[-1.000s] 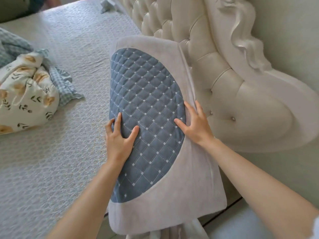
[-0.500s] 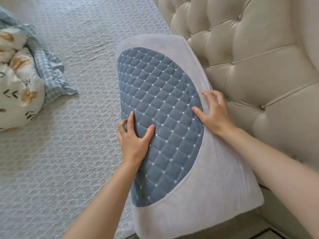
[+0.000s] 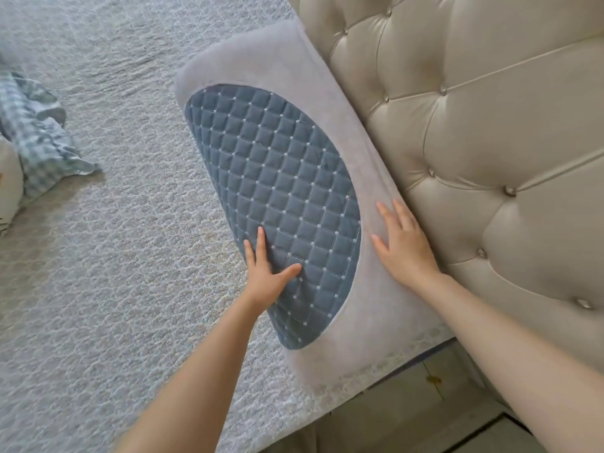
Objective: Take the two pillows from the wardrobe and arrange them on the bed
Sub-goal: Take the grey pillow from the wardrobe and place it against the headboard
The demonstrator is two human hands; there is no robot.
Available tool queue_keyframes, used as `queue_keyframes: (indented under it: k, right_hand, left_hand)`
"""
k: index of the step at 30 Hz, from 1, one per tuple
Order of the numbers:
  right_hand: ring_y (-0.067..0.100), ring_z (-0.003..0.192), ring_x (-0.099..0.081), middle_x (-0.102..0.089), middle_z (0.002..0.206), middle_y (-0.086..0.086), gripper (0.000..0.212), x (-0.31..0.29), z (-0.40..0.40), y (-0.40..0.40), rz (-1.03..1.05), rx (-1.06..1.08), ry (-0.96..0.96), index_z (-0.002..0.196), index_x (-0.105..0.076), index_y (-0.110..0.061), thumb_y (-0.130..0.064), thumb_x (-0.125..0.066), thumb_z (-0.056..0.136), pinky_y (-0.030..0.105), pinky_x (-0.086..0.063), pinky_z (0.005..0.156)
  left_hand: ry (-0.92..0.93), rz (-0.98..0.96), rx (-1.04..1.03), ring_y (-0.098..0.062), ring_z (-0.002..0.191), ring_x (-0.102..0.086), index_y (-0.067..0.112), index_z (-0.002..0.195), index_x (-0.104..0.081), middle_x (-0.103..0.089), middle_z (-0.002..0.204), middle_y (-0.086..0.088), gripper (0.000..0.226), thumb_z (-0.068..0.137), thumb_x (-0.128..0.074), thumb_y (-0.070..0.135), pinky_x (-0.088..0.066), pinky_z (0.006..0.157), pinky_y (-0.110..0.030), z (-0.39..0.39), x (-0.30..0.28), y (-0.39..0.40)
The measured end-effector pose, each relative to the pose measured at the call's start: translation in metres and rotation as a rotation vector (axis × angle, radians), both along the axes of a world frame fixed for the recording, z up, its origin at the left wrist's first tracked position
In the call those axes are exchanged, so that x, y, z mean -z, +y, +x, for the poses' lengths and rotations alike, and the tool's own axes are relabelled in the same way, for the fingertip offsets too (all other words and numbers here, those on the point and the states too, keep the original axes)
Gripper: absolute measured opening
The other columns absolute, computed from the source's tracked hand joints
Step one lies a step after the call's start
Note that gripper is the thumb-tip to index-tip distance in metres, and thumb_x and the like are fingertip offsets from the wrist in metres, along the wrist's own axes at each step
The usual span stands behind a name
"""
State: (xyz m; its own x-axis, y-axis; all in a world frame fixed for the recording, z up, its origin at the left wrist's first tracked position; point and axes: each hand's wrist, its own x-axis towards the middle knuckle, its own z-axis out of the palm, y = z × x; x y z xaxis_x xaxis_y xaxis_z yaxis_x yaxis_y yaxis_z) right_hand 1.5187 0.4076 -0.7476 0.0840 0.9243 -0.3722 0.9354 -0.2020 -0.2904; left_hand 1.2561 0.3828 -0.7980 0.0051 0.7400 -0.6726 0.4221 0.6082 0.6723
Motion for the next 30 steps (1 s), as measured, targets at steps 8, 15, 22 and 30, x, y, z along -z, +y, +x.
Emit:
queue_keyframes:
  k: [8, 15, 22, 30]
  right_hand:
    - [0.046, 0.134, -0.031, -0.025, 0.152, 0.022, 0.098, -0.006, 0.019, -0.112, -0.252, 0.755, 0.006, 0.152, -0.011, -0.011, -0.062, -0.058, 0.082, 0.059, -0.036, 0.102]
    - [0.044, 0.106, -0.053, -0.053, 0.118, 0.021, 0.076, 0.016, 0.031, -0.131, -0.476, 1.700, 1.105, 0.138, -0.038, -0.019, -0.051, -0.071, 0.078, 0.071, -0.046, 0.084]
    - [0.046, 0.112, -0.051, -0.048, 0.136, 0.021, 0.074, 0.012, 0.027, -0.110, -0.435, 1.652, 0.971, 0.133, -0.041, -0.017, -0.046, -0.076, 0.075, 0.075, -0.043, 0.083]
    - [0.046, 0.129, -0.041, -0.039, 0.146, 0.019, 0.083, 0.008, 0.035, -0.067, -0.438, 1.514, 0.972, 0.143, -0.033, -0.020, -0.045, -0.077, 0.076, 0.073, -0.044, 0.083]
  left_hand:
    - [-0.005, -0.167, -0.242, -0.033, 0.147, -0.023, 0.037, 0.154, 0.013, -0.010, 0.165, -0.005, 0.140, 0.062, -0.093, 0.033, -0.029, 0.112, -0.064, 0.004, -0.003, 0.005]
    - [-0.092, -0.259, -0.298, -0.037, 0.144, -0.029, 0.050, 0.149, 0.015, -0.013, 0.165, 0.001, 0.140, 0.062, -0.093, 0.033, -0.035, 0.102, -0.072, 0.003, -0.006, 0.004]
    - [-0.219, -0.205, -0.388, -0.033, 0.139, -0.039, 0.051, 0.152, -0.003, -0.028, 0.159, 0.004, 0.131, 0.062, -0.093, 0.020, -0.038, 0.101, -0.070, 0.013, -0.009, 0.013]
    - [-0.208, -0.214, -0.362, -0.037, 0.139, -0.038, 0.048, 0.153, 0.001, -0.025, 0.161, -0.001, 0.128, 0.069, -0.089, 0.016, -0.036, 0.101, -0.072, 0.026, -0.005, 0.056]
